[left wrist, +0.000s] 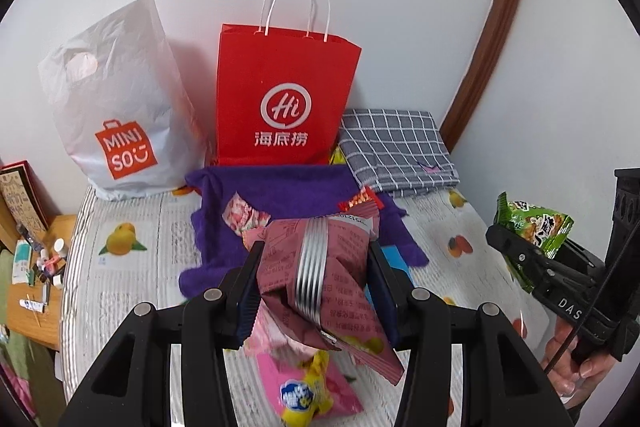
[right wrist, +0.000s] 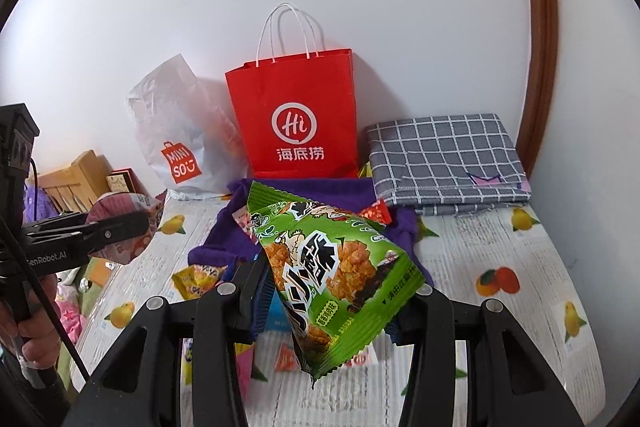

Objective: Organize snacks
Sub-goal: 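Carry the pink and green chip bags over the purple towel with both grippers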

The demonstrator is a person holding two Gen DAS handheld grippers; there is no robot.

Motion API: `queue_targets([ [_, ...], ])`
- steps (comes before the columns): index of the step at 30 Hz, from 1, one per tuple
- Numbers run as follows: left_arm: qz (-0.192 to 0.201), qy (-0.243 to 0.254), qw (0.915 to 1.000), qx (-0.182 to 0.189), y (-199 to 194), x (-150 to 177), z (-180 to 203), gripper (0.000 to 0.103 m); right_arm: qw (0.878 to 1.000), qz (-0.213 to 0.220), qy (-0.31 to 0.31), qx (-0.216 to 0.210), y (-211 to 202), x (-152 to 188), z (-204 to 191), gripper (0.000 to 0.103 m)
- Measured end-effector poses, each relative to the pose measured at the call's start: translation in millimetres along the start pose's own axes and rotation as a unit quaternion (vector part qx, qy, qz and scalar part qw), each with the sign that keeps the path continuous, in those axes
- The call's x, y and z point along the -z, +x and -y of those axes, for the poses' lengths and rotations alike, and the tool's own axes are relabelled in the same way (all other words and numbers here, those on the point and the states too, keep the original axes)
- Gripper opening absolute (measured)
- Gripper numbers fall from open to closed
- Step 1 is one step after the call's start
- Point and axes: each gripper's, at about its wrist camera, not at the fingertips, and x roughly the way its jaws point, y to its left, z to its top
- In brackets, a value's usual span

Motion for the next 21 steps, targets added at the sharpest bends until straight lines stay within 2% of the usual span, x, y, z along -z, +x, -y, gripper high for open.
queue_targets([
  [11,0.011,0.004,0.9999,-0.008,22.3,-30.3,7.6,0.046,1.0,-0.003,0.002,-0.006,39.1,-34.8,10.5,0.044],
  [21,0.003,0.002,0.9999,-0.014,45.2,-43.6,-7.9,0.046,1.0,-0.007,-0.003,-0.005,69.3,-52.4,11.3,0.044],
])
